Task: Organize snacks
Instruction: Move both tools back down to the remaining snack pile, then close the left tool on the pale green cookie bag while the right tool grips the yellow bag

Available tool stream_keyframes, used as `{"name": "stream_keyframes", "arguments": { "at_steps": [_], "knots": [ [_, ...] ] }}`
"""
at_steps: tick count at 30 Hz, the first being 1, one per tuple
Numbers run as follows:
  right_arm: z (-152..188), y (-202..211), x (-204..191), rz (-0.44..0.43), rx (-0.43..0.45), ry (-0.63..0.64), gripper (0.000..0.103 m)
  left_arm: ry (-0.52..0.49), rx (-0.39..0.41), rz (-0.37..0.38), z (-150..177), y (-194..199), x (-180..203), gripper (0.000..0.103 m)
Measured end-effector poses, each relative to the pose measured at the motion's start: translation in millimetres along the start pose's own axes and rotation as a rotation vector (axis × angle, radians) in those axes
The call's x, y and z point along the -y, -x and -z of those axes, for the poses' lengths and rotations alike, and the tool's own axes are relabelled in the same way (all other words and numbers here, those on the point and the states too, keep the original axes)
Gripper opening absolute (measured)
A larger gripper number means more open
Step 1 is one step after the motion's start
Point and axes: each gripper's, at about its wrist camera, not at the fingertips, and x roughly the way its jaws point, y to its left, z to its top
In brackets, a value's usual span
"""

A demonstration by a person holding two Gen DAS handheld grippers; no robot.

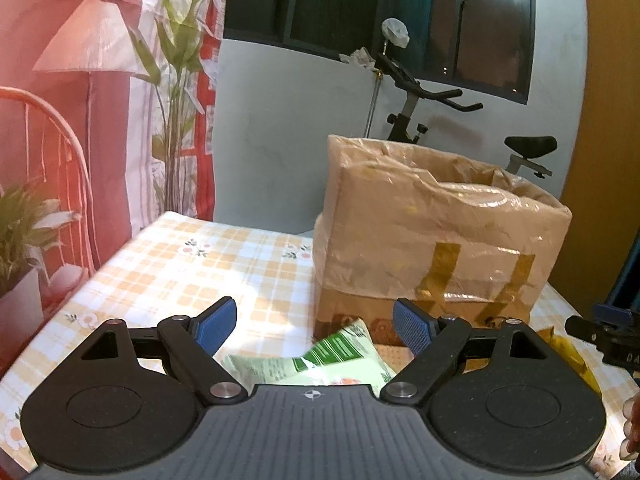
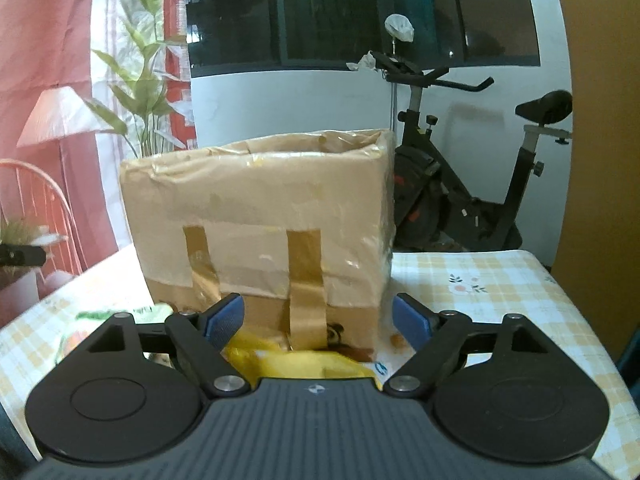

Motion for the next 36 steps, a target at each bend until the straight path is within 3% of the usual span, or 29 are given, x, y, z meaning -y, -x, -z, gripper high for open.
{"name": "stream_keyframes", "arguments": {
  "at_steps": [6,11,25,36],
  "knots": [
    [18,6,-10,-0.005,-0.014,0.086,0.084,0.001,-0.012,0.010,9,-3,4,0.087],
    [27,0,-12,-0.016,-0.045,0.087,0.084,0.003,-0.036,0.015,17,-6,6,0.087],
    [49,-41,-11,0.037,-0.157,0.159,0.086,0.035,-0.104,0.015,31,-17,2,0.087],
    [66,-28,-11,0.053,-0.079,0.120,0.078,0.076,-0.171,-0.031,40,-31,-6,0.087]
  ]
}}
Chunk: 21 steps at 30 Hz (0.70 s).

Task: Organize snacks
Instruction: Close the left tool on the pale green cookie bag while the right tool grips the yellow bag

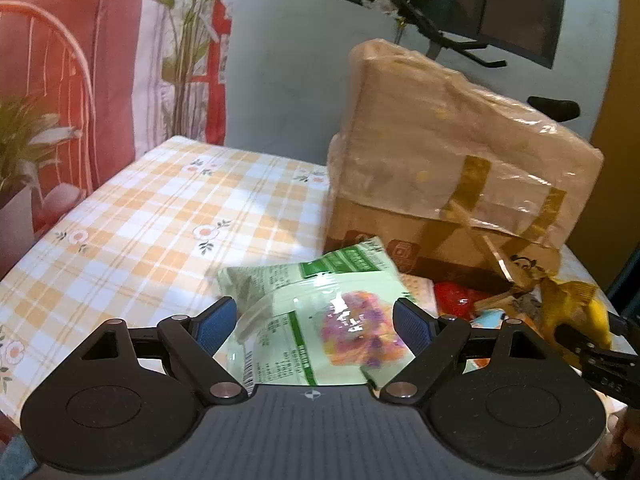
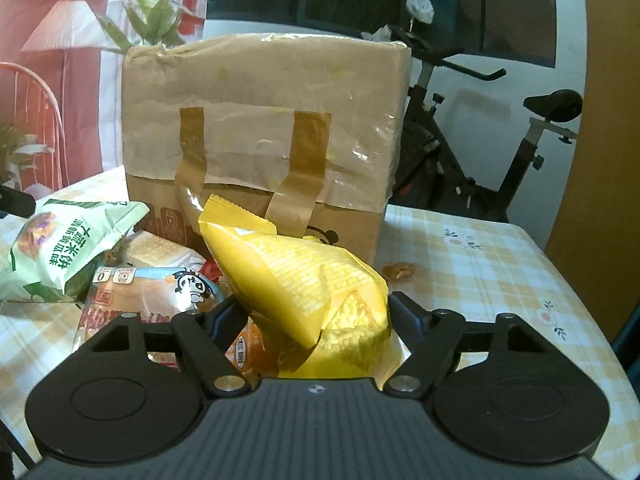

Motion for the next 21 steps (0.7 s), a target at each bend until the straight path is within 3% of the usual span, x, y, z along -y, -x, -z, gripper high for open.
{"name": "stream_keyframes", "arguments": {
  "at_steps": [6,10,15,21],
  "knots": [
    [5,3,-1,0.002,0.026,-0.003,0.078,0.100,-0.025,-0.003,-4,-18,-17,0.087],
    [8,2,-4,0.005,0.036,0.013,0.078,0.182,-0.046,0.040,-3,-33,-24,0.093],
    [10,2,-5,0.001,0.041,0.026,0.078,0.177,-0.067,0.059,7,-50,-22,0.103],
    [11,0,-6,-0.003,0.044,0.036,0.078,0.174,-0.048,0.064,11,-53,-19,0.103]
  ]
}}
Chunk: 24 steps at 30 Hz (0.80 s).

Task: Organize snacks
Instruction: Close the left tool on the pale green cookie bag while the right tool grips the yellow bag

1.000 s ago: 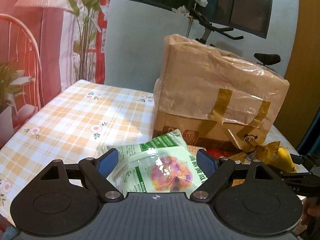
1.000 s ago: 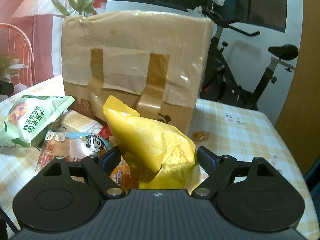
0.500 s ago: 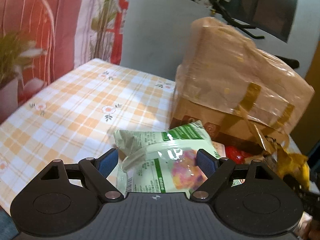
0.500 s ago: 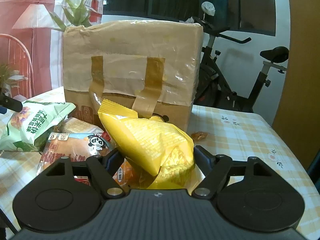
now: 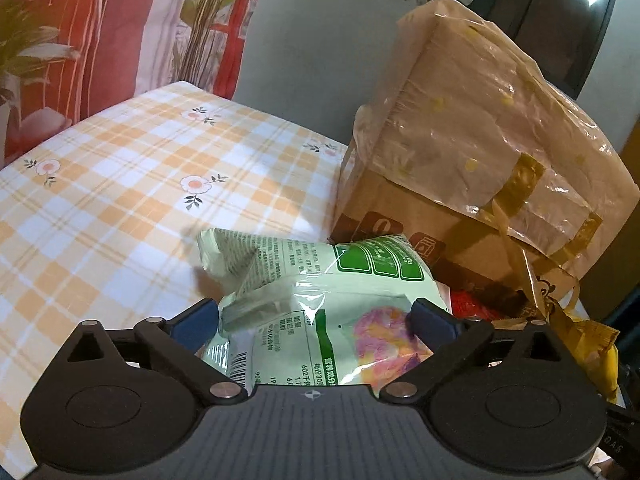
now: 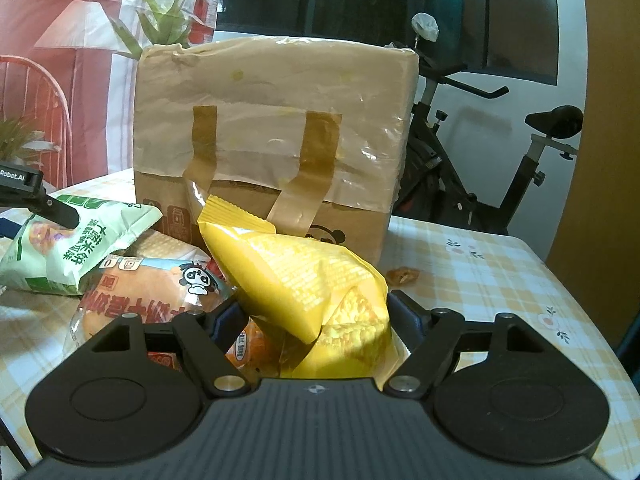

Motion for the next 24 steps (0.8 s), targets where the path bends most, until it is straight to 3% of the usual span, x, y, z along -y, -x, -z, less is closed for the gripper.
{"name": "stream_keyframes", "arguments": {
  "at_steps": [10,16,18,24],
  "knots": [
    [1,-1,-1,-0.001,0.000,0.006,0.078,-0.004,0.006,0.013,2,-1,-4,0.103],
    [1,-1,-1,-0.001,0.001,0.006,0.078,-0.041,0.048,0.047,3,14,-1,0.080],
    [1,-1,-1,-0.001,0.001,0.007,0.078,-0.028,0.053,0.078,4,19,-2,0.066],
    [1,-1,-1,0.001,0.001,0.007,0.078,-0.083,0.077,0.087,9,34,8,0.063]
  ]
}}
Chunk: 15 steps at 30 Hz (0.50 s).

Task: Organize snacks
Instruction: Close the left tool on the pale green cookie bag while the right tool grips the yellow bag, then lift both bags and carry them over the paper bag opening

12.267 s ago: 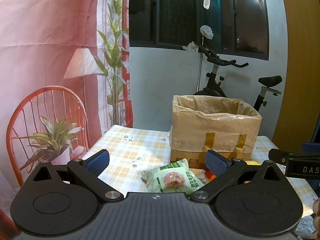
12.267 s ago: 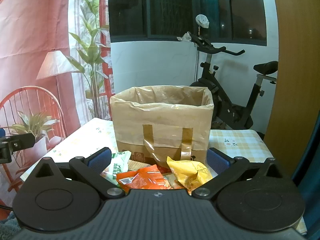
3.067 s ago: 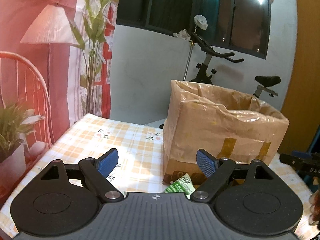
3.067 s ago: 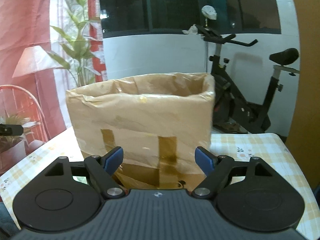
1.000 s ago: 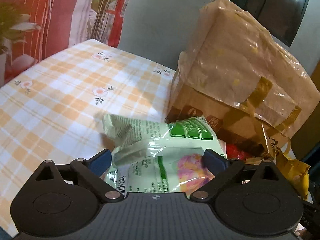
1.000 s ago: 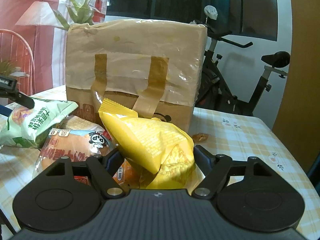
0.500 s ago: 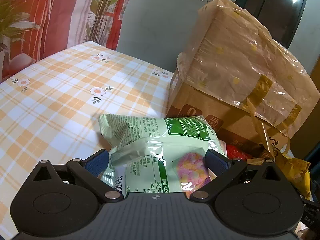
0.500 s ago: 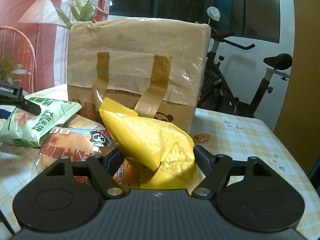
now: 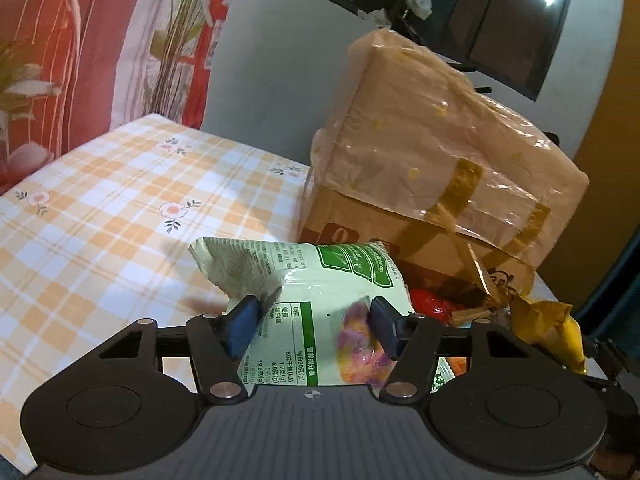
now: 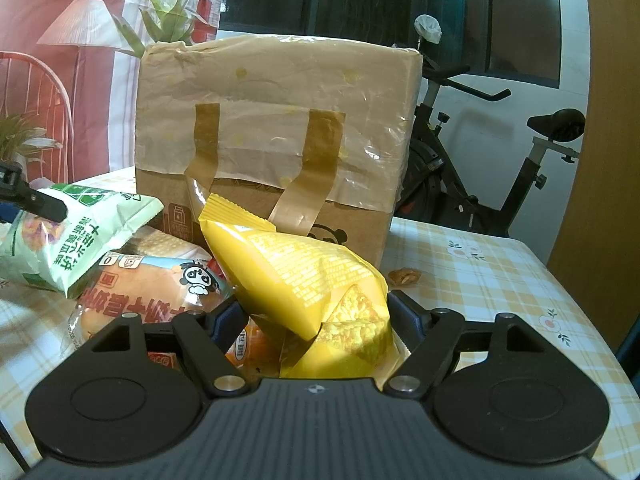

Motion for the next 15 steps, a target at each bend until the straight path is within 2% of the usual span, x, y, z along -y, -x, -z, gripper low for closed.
{"name": "stream_keyframes", "arguments": {
  "at_steps": [15],
  "knots": [
    [-6,13,-2,-0.018,0.035,-0.004,0.076,-0.057,0.085,0.002,-5,31,12,0.059]
  ]
}}
